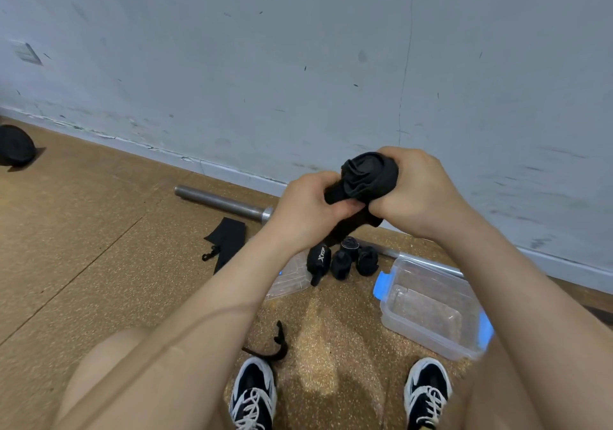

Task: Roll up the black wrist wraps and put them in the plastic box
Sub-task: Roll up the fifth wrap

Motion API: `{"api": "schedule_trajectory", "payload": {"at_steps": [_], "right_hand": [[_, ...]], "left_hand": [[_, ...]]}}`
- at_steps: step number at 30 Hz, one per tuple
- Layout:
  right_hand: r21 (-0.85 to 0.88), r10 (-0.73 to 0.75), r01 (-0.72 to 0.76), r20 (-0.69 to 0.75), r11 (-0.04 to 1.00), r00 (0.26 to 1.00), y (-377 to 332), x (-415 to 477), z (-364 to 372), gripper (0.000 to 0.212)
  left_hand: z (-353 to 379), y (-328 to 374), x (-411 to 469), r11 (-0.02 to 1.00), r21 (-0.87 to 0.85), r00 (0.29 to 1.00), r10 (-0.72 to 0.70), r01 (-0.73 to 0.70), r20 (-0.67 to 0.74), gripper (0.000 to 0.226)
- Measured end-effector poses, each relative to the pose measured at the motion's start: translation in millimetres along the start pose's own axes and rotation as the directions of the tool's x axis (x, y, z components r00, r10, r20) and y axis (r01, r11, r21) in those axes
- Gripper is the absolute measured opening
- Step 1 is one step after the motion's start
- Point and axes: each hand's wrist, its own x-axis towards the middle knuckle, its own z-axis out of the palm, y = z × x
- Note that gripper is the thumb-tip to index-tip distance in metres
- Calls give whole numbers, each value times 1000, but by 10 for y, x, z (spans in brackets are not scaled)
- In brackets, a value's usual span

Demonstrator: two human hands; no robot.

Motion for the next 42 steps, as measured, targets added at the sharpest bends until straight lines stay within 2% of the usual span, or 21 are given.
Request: {"api": "schedule_trajectory", "payload": {"at_steps": [4,10,15,18,23,26,29,33,36,39,41,42], "right_hand": [[-2,28,-28,-14,1000,1000,48,-10,-35,32],[50,54,-52,-39,997,998,104,3,-80,42],[-26,-30,29,-34,999,999,186,18,-20,46],[-83,-96,94,-15,992,995,225,25,28,53],[-111,-180,176,-33,978,983,193,24,91,54],[-102,-168,164,-34,981,985,169,33,94,58],[-104,-191,187,-29,977,981,153,25,120,56],[-186,-201,193,-22,963,979,134,-13,218,57],[-81,-173,175,34,981,984,160,3,210,64],[75,-165,157,113,985,980,193,20,138,66],[284,-100,35,220,958,970,152,5,31,53],[367,-47,-62,281,928,959,143,-10,-19,39]], "left_hand": [[111,-41,14,999,-26,998,-23,24,53,13],[234,-50,-8,913,-344,975,-198,221,99,17],[213,-15,-43,817,-517,967,-223,256,127,21],[171,-6,-62,792,-559,969,-216,246,120,28],[147,45,-99,757,-625,979,-197,189,58,21],[122,119,-117,683,-699,975,-200,213,101,27],[98,212,-110,585,-765,955,-261,271,139,40],[114,232,-93,579,-750,920,-379,320,101,44],[100,220,-92,582,-747,915,-394,321,86,33],[87,224,-104,605,-742,933,-350,289,79,30],[83,208,-106,604,-756,952,-293,252,83,29],[77,200,-109,602,-764,962,-258,233,90,28]]}}
